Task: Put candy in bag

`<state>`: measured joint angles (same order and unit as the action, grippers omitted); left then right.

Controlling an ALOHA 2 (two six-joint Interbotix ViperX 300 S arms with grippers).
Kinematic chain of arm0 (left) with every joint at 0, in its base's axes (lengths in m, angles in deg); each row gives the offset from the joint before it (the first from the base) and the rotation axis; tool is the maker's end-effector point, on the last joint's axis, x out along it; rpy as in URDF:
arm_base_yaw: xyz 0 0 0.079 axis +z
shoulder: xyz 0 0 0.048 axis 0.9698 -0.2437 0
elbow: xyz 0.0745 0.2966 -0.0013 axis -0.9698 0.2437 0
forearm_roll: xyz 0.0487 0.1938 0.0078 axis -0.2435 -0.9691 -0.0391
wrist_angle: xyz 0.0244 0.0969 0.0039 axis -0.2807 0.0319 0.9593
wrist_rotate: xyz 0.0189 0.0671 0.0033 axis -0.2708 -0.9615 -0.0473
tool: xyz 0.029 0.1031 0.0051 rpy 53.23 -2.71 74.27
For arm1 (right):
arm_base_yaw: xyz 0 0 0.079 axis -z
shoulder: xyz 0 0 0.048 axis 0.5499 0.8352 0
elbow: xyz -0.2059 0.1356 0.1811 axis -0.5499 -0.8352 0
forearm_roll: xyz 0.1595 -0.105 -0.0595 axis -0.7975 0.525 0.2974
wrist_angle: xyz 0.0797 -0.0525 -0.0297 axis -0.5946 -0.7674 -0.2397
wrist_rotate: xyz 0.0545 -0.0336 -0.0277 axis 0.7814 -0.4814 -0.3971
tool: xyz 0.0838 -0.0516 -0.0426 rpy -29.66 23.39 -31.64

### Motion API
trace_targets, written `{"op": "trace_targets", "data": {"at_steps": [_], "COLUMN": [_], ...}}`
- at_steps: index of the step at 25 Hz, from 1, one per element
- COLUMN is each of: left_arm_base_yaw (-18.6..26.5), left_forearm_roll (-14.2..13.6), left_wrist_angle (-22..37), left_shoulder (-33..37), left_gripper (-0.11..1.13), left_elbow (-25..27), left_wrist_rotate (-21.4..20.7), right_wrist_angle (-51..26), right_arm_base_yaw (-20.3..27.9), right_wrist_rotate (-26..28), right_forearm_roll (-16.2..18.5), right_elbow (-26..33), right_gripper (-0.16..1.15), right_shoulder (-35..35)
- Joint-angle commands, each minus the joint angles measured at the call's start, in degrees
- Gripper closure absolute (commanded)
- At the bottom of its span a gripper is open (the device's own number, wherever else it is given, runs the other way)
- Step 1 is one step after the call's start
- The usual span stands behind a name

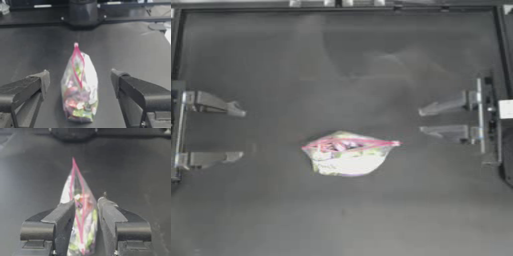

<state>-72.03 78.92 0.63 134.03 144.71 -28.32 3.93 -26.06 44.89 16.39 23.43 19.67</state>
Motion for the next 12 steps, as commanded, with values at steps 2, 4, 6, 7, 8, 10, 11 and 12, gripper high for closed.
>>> {"op": "trace_targets", "data": {"at_steps": [2, 4, 6, 7, 8, 10, 11, 12], "left_arm_base_yaw": [0.35, 0.44, 0.53, 0.62, 0.62, 0.62, 0.62, 0.62], "left_forearm_roll": [-0.18, -0.18, -0.18, -0.18, -0.18, -0.18, -0.18, -0.18], "left_wrist_angle": [-0.18, -0.18, -0.18, -0.26, -0.18, -0.18, -0.18, -0.18], "left_shoulder": [1.14, 1.85, 2.55, 2.9, 3.34, 3.96, 4.22, 4.57], "left_gripper": [0.01, 0.01, 0.01, 0.01, 0.01, 0.01, 0.01, 0.01], "left_elbow": [-0.18, 0.18, 0.35, 0.44, 0.62, 0.88, 0.97, 1.14], "left_wrist_rotate": [-0.09, -0.18, -0.09, -0.09, -0.09, -0.09, -0.18, -0.09], "right_wrist_angle": [0.88, 0.97, 0.97, 0.97, 0.97, 0.97, 0.97, 0.97], "right_arm_base_yaw": [0.09, 0.53, 0.79, 0.79, 0.79, 0.79, 0.79, 0.79], "right_wrist_rotate": [0.0, 0.0, 0.09, 0.09, 0.09, 0.09, 0.09, 0.18], "right_forearm_roll": [0.18, -0.18, -0.26, -0.26, -0.26, -0.26, -0.26, -0.35], "right_elbow": [0.0, -0.35, -0.79, -0.97, -1.05, -1.41, -1.49, -1.58], "right_gripper": [0.25, 0.25, 0.25, 0.25, 0.25, 0.25, 0.25, 0.25], "right_shoulder": [-0.97, -1.23, -1.58, -1.93, -2.11, -2.72, -3.08, -3.43]}}
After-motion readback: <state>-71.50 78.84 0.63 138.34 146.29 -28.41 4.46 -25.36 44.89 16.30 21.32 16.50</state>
